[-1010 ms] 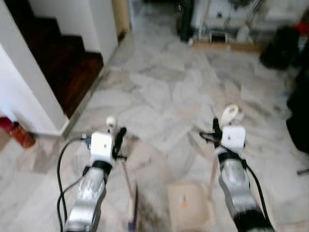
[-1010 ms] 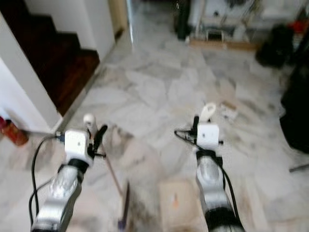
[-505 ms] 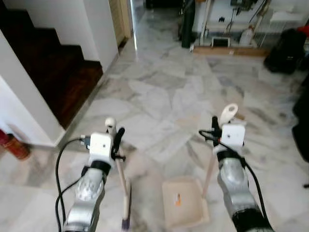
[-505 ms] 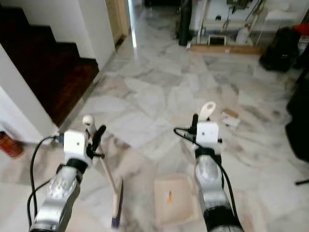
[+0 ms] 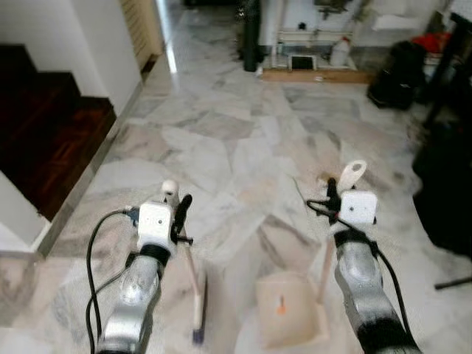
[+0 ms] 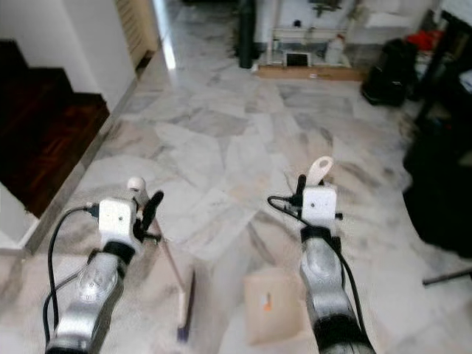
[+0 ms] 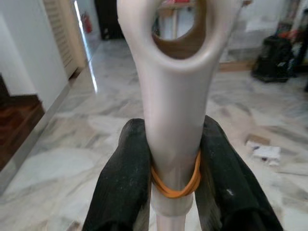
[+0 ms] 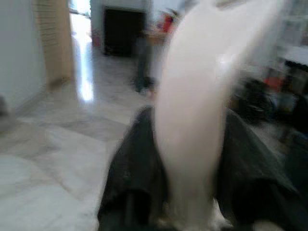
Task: Sweep floor
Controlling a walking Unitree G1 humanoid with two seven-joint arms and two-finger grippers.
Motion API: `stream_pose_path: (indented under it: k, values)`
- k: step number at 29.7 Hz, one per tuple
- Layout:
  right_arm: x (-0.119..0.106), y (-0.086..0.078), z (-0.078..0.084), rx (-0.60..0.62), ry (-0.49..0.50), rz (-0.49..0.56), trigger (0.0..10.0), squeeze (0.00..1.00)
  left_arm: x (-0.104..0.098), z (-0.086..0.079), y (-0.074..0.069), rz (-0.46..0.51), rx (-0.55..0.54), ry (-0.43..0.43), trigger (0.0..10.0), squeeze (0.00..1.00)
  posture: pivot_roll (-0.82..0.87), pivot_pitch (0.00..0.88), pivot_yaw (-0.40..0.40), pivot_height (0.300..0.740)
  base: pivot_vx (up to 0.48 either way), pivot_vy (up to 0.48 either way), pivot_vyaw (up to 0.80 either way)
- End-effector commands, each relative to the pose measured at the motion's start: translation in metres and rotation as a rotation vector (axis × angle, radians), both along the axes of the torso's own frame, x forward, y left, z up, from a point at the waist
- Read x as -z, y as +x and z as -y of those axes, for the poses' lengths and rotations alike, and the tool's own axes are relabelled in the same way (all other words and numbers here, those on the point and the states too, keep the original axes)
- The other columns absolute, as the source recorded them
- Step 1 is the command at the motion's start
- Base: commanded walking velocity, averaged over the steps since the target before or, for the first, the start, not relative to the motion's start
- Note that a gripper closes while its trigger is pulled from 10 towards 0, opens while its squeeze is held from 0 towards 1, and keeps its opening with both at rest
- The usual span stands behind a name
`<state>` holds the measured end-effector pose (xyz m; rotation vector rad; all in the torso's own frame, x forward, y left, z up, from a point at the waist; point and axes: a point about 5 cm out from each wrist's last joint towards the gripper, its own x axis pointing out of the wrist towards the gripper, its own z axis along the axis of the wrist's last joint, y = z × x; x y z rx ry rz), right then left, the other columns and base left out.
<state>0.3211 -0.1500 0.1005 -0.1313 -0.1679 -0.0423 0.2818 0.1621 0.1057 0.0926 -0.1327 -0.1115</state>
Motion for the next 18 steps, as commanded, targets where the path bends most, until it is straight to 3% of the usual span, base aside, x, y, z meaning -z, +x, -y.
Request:
stream_pose_path:
  k: [1,18]
  values:
    - [-0.0106,0.0017,0.0061,0.02,0.033,0.053,10.0,0.0,-0.013,0.0033,0.0026,0.064,0.009,0.026,10.0,0.0,0.12,0.032,0.042,0.74,0.386,0.0,0.0]
    - [-0.0124,0.0004,0.0069,0.011,0.029,0.071,10.0,0.0,-0.012,0.0044,0.0043,0.067,0.006,0.02,10.0,0.0,0.11,0.0,0.036,0.74,0.387,0.0,0.0]
